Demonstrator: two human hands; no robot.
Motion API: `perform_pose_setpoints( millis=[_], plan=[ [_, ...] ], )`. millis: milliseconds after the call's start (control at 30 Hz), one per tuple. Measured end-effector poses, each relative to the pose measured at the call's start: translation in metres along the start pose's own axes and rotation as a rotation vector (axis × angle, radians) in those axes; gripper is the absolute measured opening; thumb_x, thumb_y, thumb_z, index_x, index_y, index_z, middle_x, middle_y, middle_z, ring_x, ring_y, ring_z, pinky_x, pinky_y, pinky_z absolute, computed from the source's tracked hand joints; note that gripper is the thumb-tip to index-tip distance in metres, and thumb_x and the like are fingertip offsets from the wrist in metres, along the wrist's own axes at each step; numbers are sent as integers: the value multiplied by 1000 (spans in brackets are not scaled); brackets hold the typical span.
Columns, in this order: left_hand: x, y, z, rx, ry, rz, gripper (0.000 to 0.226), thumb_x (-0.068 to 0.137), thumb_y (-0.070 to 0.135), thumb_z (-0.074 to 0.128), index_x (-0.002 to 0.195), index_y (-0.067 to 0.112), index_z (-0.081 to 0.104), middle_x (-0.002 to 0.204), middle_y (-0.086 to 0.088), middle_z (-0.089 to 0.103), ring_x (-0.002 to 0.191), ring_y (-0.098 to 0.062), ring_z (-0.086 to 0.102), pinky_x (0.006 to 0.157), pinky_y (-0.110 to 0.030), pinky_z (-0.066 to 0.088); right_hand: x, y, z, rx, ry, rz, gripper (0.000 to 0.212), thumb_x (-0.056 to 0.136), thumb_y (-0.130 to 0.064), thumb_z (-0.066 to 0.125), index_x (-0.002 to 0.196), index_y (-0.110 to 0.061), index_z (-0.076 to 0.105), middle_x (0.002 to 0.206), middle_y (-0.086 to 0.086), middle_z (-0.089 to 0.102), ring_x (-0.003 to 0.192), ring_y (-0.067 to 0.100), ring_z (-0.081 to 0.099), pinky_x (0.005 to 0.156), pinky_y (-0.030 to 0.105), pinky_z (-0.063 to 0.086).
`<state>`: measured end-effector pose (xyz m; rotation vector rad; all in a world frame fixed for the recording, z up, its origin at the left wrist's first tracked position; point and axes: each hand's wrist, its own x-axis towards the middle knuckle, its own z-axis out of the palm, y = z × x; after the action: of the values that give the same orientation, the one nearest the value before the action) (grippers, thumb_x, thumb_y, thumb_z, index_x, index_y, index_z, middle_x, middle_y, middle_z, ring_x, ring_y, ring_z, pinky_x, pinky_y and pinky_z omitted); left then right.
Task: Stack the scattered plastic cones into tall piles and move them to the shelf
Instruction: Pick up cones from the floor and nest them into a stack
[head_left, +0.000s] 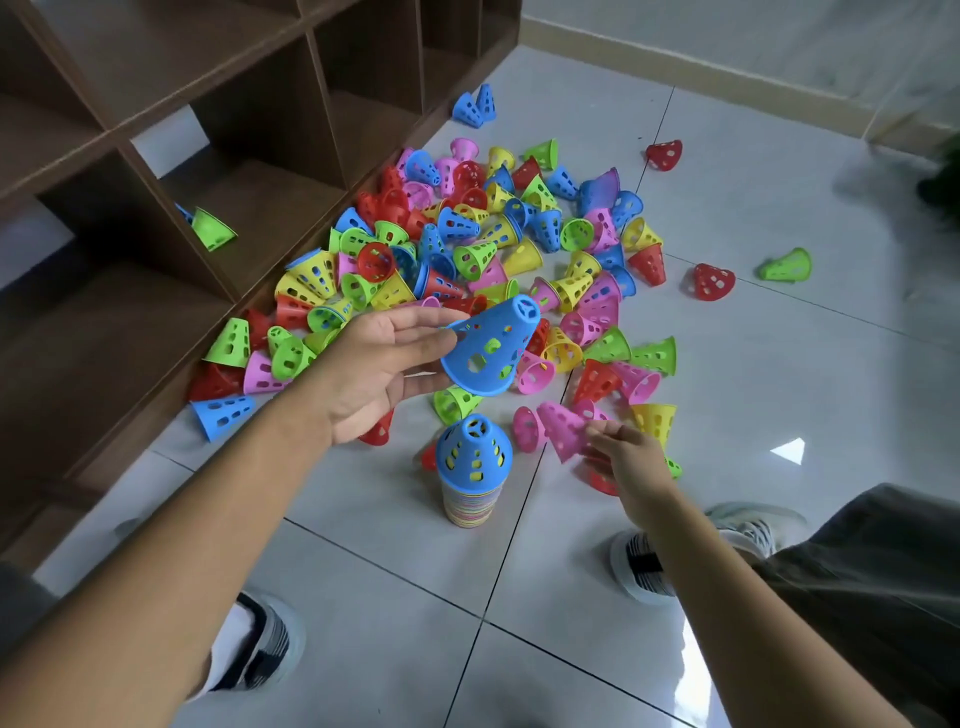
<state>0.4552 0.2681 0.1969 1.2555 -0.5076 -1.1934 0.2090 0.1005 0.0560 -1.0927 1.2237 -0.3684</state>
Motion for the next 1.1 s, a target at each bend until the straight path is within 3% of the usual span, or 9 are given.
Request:
perform_pose_setpoints(
  millis=[100, 267, 367, 500, 633, 800, 933, 1000, 1100],
  plan=[
    [-4, 5, -1, -20, -104, -61, 42, 73, 18, 72, 114, 10, 69, 103, -5, 75, 86, -13, 73, 68, -24, 59, -6, -28, 2, 188, -135, -57, 8, 93, 4, 57, 98, -2, 59, 93, 16, 61, 76, 19, 63, 82, 35, 54],
    [-7, -2, -10, 44, -173, -132, 33, 69, 22, 74, 101, 16, 77, 95, -4, 75, 80, -12, 72, 63, -23, 57, -19, -68, 16, 337, -291, -100, 37, 95, 1, 56, 131, 0, 50, 101, 17, 57, 75, 18, 63, 75, 30, 58],
    [-9, -9, -13, 57, -196, -169, 32, 68, 23, 75, 99, 17, 78, 95, -4, 76, 79, -12, 73, 64, -24, 58, -33, -91, 26, 372, -427, -123, 33, 97, 1, 51, 130, 0, 51, 97, 11, 66, 74, 15, 65, 74, 26, 57],
    [-9, -21, -22, 163, -195, -229, 41, 76, 20, 71, 115, 9, 70, 106, -9, 75, 90, -15, 73, 76, -28, 61, -48, -113, 35, 381, -600, -140, 34, 98, -3, 49, 131, 1, 55, 99, 9, 70, 79, 15, 66, 80, 26, 58],
    [-8, -31, -28, 143, -163, -261, 27, 85, 7, 63, 112, 8, 68, 99, -4, 76, 86, -11, 73, 69, -23, 58, -59, -126, 41, 330, -744, -156, 36, 96, -7, 51, 131, -2, 59, 105, 11, 66, 87, 18, 62, 83, 27, 57],
    [-2, -45, -33, 179, -167, -245, 35, 82, 6, 67, 116, -1, 68, 103, -8, 74, 91, -15, 72, 76, -27, 60, -67, -130, 49, 204, -868, -150, 52, 85, -14, 72, 132, 0, 57, 113, 15, 66, 98, 26, 64, 94, 37, 53],
    [2, -58, -43, 156, -153, -241, 54, 70, 20, 84, 114, -5, 68, 95, -8, 73, 84, -14, 71, 74, -24, 57, -67, -122, 53, 11, -857, -162, 38, 86, -13, 68, 123, -6, 67, 119, 22, 62, 112, 41, 52, 100, 60, 40],
    [4, -65, -51, 130, -119, -237, 67, 61, 31, 91, 112, -6, 69, 95, -12, 72, 83, -16, 70, 74, -24, 57, -66, -117, 54, -8, -821, -144, 33, 87, -9, 63, 119, -7, 70, 114, 18, 67, 104, 35, 58, 92, 45, 52],
    [9, -79, -59, 117, -16, -231, 34, 75, 24, 80, 99, 1, 73, 92, -16, 69, 79, -19, 66, 71, -27, 59, -62, -110, 52, -33, -811, -97, 34, 86, -8, 63, 119, -6, 69, 106, 13, 69, 86, 21, 65, 79, 28, 57]
  ],
)
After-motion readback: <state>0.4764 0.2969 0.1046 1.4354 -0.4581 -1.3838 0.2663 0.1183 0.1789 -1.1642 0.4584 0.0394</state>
